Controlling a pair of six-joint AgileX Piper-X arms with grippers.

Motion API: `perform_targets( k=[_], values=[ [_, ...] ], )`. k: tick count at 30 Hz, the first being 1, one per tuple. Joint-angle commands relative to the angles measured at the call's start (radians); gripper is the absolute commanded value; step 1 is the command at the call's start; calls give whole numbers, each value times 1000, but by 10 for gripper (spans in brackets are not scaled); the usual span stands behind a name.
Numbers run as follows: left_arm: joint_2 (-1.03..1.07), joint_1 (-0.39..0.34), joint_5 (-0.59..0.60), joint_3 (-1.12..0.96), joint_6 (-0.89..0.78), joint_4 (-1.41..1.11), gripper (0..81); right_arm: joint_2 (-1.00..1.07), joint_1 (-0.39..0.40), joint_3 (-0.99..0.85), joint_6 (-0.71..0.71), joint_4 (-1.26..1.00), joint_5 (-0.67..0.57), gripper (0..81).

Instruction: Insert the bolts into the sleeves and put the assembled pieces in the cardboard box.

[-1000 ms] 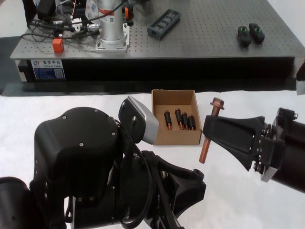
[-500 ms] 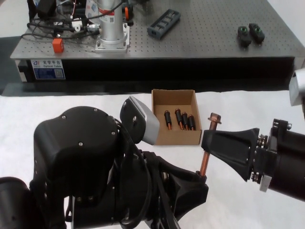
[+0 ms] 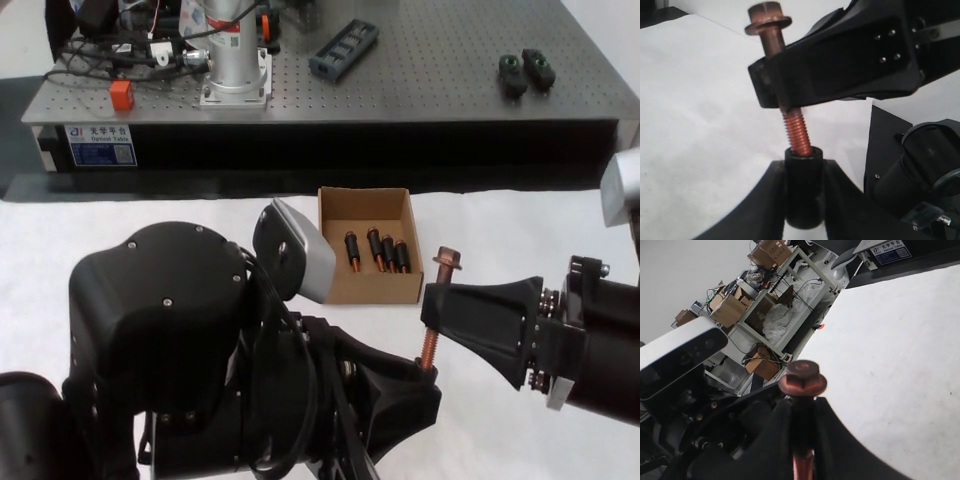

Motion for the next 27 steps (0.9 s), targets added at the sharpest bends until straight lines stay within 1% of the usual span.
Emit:
perform_targets(
  k=[1,2,4,6,7,8,10,12,14,16,21,24,27],
  values=[
    [-10,0,-35,-13,12,-26,6,-7,-1,-9,-15,10,-70,5],
    [-10,0,-37,-13,12,-26,6,-7,-1,-9,-15,10,-85,59],
    [-10,0,-36,-13,12,-34,6,-7,-1,-9,-19,10,-96,219],
    [-10,0,-47,-13,12,-50,6,-7,-1,-9,-16,10,-95,421],
    [-10,0,-59,-13,12,-62,6,-7,-5,-9,-10,10,-91,465],
    [-10,0,-74,-13,12,-75,6,-7,-13,-9,-10,15,-91,473],
    [-10,0,-124,-13,12,-101,6,-13,-33,-9,-2,38,-91,442],
    [-10,0,-203,-16,-16,-107,6,-46,-65,-9,-2,92,-91,422],
    [10,20,-283,-29,-57,-108,6,-87,-99,-9,-4,159,-91,422],
    [46,52,-315,-59,-95,-108,6,-142,-137,-9,-14,248,-87,422],
    [222,170,-343,-209,-235,-86,6,-275,-194,-9,-68,497,-5,422],
    [378,233,-343,-355,-232,4,6,-334,-199,-9,-97,638,47,422],
    [533,267,-343,-547,-202,151,6,-382,-199,-9,-109,752,87,406]
  ],
)
